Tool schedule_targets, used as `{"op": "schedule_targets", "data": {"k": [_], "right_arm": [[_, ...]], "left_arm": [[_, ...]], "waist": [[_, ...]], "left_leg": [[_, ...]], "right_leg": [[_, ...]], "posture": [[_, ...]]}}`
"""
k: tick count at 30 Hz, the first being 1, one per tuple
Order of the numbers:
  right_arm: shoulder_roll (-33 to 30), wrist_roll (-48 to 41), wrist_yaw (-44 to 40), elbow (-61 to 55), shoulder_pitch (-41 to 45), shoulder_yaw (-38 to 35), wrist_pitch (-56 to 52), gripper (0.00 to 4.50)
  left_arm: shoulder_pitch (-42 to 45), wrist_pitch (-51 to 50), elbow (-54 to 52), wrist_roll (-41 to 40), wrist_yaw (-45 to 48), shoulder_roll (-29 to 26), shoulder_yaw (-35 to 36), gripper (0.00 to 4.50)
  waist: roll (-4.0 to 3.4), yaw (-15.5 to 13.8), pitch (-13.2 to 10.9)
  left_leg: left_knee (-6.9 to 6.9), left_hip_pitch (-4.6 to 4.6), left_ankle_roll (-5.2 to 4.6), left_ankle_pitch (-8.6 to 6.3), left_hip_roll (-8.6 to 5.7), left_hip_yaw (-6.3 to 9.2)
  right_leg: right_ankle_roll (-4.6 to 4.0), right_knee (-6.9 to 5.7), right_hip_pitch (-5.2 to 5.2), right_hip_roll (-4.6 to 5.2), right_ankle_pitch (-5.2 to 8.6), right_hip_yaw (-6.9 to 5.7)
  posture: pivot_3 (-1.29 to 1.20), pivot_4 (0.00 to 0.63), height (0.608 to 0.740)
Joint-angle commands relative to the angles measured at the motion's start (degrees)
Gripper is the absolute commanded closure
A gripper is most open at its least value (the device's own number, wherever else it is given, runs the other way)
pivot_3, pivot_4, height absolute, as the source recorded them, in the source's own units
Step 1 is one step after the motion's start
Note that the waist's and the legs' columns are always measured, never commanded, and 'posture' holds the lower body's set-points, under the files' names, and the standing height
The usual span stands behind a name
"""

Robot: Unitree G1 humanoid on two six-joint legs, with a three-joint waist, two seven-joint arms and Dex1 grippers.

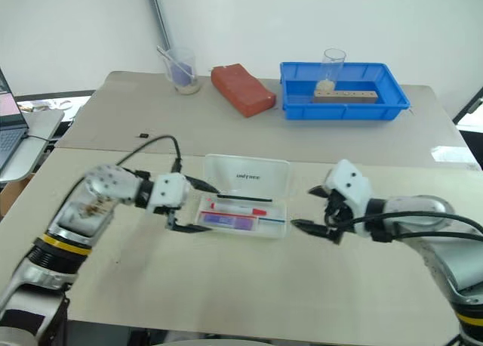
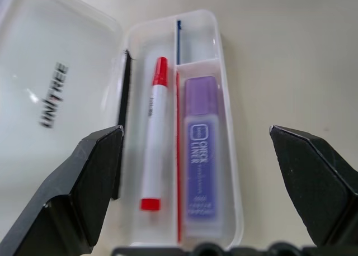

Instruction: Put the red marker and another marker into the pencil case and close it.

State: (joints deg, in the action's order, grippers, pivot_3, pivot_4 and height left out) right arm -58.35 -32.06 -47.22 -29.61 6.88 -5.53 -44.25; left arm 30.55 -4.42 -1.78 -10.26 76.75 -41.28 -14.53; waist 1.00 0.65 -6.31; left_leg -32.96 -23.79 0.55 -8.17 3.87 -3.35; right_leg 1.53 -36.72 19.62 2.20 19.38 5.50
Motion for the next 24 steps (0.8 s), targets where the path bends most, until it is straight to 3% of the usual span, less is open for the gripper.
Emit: {"op": "schedule_targets", "data": {"k": [1,10,17,20,24], "right_arm": [[-0.5,5.0,-0.3,7.1,-0.9,-1.5,5.0,0.0],[1.1,14.3,-4.2,25.1,-0.4,5.1,13.7,0.0],[4.1,16.0,-4.9,28.7,1.0,5.7,15.4,0.0],[5.0,16.3,-5.3,28.3,1.7,5.8,15.4,0.79],[5.5,17.2,-5.7,28.6,2.1,5.8,15.3,2.23]], "left_arm": [[5.0,-1.8,-4.1,-5.1,-0.2,1.5,3.7,0.03],[7.7,-5.1,-10.8,-9.1,-1.3,6.0,2.9,0.03],[5.5,-6.4,-14.0,-9.3,-1.8,5.4,2.8,0.03],[5.3,-6.9,-14.5,-9.4,-2.0,5.2,3.1,0.0],[5.3,-6.9,-14.2,-9.3,-2.0,5.0,3.3,0.0]], "waist": [[0.01,-0.1,0.0],[0.01,0.2,-0.1],[-0.01,0.3,-0.2],[0.05,0.3,-0.3],[0.04,0.2,-0.3]], "left_leg": [[0.0,0.05,0.0,0.0,0.0,0.01],[-0.06,0.19,-0.04,-0.02,-0.03,0.02],[-0.09,0.5,-0.05,-0.04,-0.01,0.03],[-0.1,0.51,-0.05,-0.04,-0.01,0.03],[-0.1,0.49,-0.05,-0.04,-0.02,0.02]], "right_leg": [[0.01,0.02,-0.08,0.0,0.0,-0.02],[0.07,0.1,-0.3,-0.02,0.04,-0.01],[0.09,0.08,-0.57,-0.06,0.05,0.01],[0.13,0.08,-0.6,-0.06,0.07,0.02],[0.12,0.09,-0.59,-0.05,0.06,0.02]], "posture": [[0.0,0.15,0.74],[0.0,0.15,0.74],[0.0,0.15,0.74],[0.0,0.15,0.74],[0.0,0.15,0.74]]}}
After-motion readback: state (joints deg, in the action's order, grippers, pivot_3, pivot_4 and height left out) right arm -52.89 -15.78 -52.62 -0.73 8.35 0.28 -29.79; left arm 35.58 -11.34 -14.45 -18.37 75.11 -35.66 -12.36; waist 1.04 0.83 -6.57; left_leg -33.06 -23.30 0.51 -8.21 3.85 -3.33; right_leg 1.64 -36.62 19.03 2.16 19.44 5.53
